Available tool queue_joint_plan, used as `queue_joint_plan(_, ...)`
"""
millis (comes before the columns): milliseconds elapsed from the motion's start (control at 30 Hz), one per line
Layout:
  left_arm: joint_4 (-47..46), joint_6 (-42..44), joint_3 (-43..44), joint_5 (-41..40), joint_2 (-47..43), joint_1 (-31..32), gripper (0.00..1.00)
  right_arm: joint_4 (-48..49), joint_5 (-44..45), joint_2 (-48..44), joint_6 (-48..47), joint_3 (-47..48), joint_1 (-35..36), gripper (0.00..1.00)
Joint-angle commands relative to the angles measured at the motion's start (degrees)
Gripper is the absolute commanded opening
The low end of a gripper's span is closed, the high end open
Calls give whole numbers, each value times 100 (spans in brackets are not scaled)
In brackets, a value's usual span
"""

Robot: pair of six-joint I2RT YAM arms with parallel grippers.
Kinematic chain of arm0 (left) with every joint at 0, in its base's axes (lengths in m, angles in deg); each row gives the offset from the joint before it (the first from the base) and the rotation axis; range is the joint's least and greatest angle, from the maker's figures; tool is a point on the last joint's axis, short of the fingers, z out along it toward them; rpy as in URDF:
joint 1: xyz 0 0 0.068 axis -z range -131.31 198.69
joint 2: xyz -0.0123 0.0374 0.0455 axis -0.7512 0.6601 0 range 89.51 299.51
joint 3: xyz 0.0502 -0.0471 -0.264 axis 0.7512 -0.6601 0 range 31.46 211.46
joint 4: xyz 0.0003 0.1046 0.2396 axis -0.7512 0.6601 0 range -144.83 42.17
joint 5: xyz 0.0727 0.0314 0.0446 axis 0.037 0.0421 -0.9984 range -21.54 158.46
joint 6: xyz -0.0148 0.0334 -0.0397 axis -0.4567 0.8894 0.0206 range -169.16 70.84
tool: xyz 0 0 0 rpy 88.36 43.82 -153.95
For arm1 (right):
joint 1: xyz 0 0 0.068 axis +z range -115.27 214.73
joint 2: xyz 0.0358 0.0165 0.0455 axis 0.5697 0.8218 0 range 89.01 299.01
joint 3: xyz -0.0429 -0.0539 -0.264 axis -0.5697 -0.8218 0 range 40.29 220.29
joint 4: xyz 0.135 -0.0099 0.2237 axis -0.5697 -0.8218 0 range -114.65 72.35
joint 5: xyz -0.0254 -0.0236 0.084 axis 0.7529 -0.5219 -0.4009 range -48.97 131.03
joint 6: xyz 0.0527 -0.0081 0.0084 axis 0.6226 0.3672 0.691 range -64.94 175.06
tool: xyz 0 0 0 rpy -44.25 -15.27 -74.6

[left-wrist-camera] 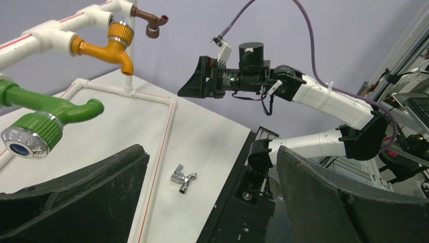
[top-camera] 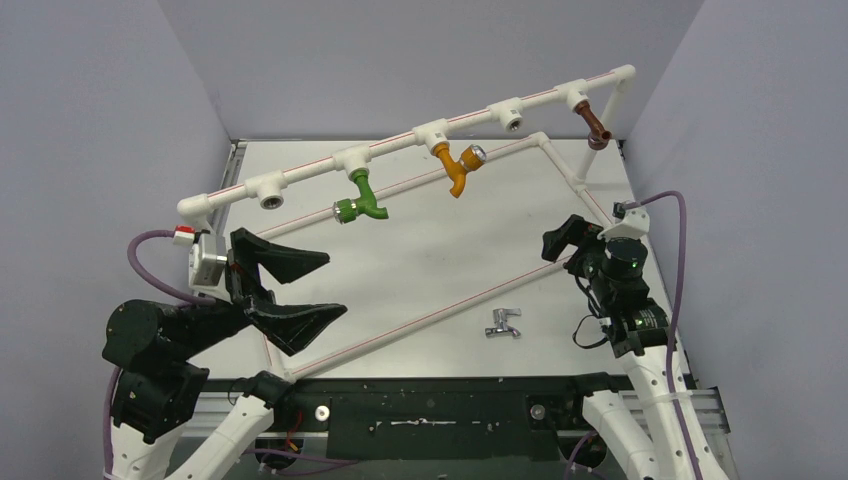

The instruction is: Install the water faucets

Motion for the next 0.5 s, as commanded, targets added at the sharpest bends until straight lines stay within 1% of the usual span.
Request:
queue_joint_plan(0,521,391,33,-80,44,30,97,-946,-263,-84,321,443,22,100)
queue_joint_plan(67,510,348,-109,-67,7,30,97,-1141,-586,-39,224,446,22,100)
queue_joint_plan(167,454,232,-337,-19,-68,27,97,-1185,-1259,27,-25,307,22,100)
queue_joint_plan(233,492,225,-459,-18,-125,23,97,-1213,-1527,33,-165,198,25,100)
queue_joint_plan(333,657,316,-537,-69,-181,34,97,-1245,-1473,-105,-67,34,39,100)
queue_joint_plan(467,756,352,-621,-175,-211,30,97,-1393,-1175,-130,75,-34,122,100)
